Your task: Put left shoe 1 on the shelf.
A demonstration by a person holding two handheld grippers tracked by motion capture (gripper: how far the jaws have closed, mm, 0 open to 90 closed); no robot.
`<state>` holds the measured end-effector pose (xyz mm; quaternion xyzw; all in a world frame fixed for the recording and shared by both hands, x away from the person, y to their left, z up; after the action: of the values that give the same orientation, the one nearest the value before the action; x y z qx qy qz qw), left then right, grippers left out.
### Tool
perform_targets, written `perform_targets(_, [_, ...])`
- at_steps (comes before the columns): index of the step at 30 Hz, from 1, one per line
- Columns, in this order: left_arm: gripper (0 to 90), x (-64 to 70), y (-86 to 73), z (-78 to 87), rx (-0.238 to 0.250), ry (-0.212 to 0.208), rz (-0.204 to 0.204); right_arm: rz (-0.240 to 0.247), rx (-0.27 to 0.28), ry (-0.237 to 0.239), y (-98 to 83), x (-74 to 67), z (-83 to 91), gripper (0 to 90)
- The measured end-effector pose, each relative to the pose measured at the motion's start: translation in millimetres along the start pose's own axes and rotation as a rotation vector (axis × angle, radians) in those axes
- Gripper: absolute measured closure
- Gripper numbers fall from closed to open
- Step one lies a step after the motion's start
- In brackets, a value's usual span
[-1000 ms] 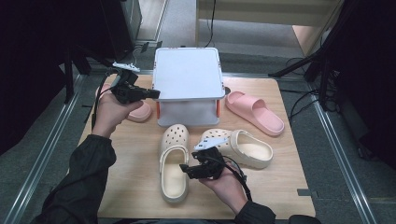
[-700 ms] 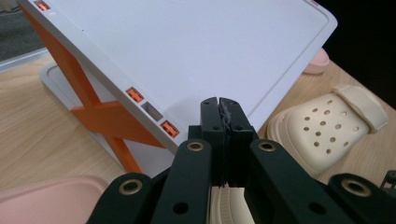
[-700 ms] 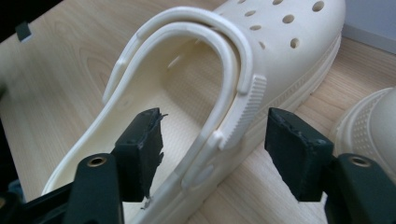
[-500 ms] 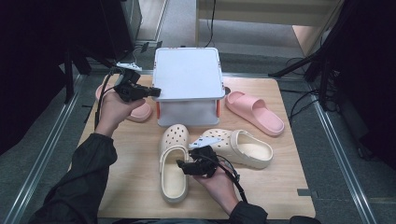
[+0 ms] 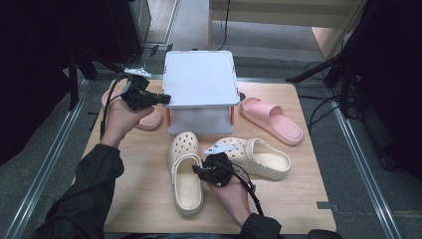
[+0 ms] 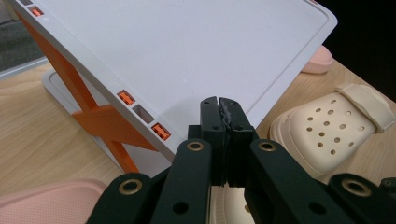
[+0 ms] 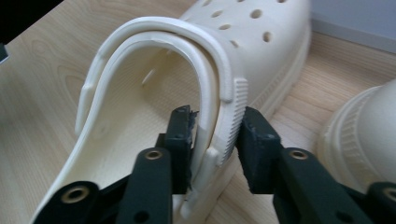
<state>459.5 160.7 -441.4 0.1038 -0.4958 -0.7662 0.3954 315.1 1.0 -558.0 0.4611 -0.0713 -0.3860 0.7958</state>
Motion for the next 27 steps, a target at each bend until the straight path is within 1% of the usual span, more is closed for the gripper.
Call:
perform_targets(2, [89.2, 0.2, 0.2, -0.2, 0.003, 0.002, -0.007, -0.020, -0.001, -0.003, 1.5, 3.5, 1.1, 75.3])
perform_targets(3, [89.2, 0.2, 0.2, -0.2, 0.003, 0.002, -0.007, -0.020, -0.001, -0.003, 1.5, 3.5, 1.1, 75.3])
perform_targets(4, [89.2, 0.5, 0.0, -0.1, 0.002, 0.004, -0.015, -0.053, -0.020, -0.009, 2.9, 5.9, 1.6, 77.2])
perform_targets(5, [89.2, 0.5, 0.0, -0.1, 0.002, 0.004, -0.015, -0.053, -0.020, -0.009, 2.9, 5.9, 1.6, 77.2])
perform_targets(6, [89.2, 0.5, -0.1, -0.1, 0.002, 0.003, -0.013, -0.063, -0.037, -0.023, 4.7, 8.2, 2.5, 78.2])
perform_targets(8, [89.2, 0.6, -0.2, 0.0, 0.006, 0.005, -0.004, -0.062, -0.039, -0.028, 5.7, 9.1, 3.0, 78.4])
perform_targets(10, [89.1, 0.3, -0.3, 0.1, 0.007, 0.004, -0.006, -0.076, -0.034, -0.019, 8.7, 9.7, 4.0, 78.7])
perform_targets(11, [89.2, 0.4, -0.3, 0.0, 0.007, 0.004, -0.005, -0.073, -0.032, -0.026, 11.1, 10.5, 5.4, 78.9])
perform_targets(12, [89.1, 0.4, -0.3, 0.0, 0.007, 0.005, -0.003, -0.073, -0.025, -0.021, 15.5, 10.1, 7.0, 79.1])
perform_targets(13, [89.1, 0.4, -0.3, 0.0, 0.007, 0.005, -0.003, -0.073, -0.025, -0.021, 15.5, 10.1, 7.0, 79.1])
perform_targets(16, [89.0, 0.5, -0.4, 0.1, 0.007, 0.002, 0.001, -0.091, -0.023, -0.012, 24.5, 9.4, 8.8, 79.3])
perform_targets(17, [89.0, 0.5, -0.4, 0.1, 0.007, 0.002, 0.001, -0.091, -0.023, -0.012, 24.5, 9.4, 8.8, 79.3])
perform_targets(18, [89.0, 0.8, -0.5, 0.1, 0.008, 0.002, 0.005, -0.093, -0.010, -0.015, 30.2, 10.3, 9.3, 79.2])
perform_targets(19, [89.0, 0.8, -0.5, 0.1, 0.008, 0.002, 0.005, -0.093, -0.010, -0.015, 30.2, 10.3, 9.3, 79.2])
perform_targets(20, [89.0, 0.6, -0.5, 0.0, 0.010, 0.000, 0.004, -0.093, 0.006, -0.030, 36.9, 13.6, 10.0, 79.2])
perform_targets(21, [89.0, 0.6, -0.5, 0.0, 0.010, 0.000, 0.004, -0.093, 0.006, -0.030, 36.9, 13.6, 10.0, 79.2])
perform_targets(23, [89.0, 0.4, -0.5, 0.1, 0.009, -0.003, 0.006, -0.102, 0.023, -0.039, 44.8, 18.3, 9.6, 79.1])
perform_targets(24, [89.0, 0.4, -0.5, 0.2, 0.009, -0.003, 0.006, -0.112, 0.041, -0.048, 53.4, 23.5, 7.8, 79.1])
perform_targets(25, [89.0, 0.4, -0.5, 0.2, 0.009, -0.003, 0.006, -0.112, 0.041, -0.048, 53.4, 23.5, 7.8, 79.1])
perform_targets(26, [89.0, 0.4, -0.6, 0.2, 0.009, -0.005, 0.007, -0.122, 0.053, -0.056, 61.5, 28.3, 4.9, 79.1])
perform_targets(27, [89.0, 0.4, -0.6, 0.2, 0.009, -0.005, 0.007, -0.122, 0.053, -0.056, 61.5, 28.3, 4.9, 79.1])
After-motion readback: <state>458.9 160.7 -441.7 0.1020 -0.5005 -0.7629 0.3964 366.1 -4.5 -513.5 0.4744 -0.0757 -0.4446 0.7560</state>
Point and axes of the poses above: each handheld gripper's, and its own axes: z roughly backward along the jaws, y roughly out of its top, x roughly to its right, the point moved 9 cm from there along -z, roughly forward along the jaws, and after that the axes turned 8 degrees about x, right-handed, at the moved point
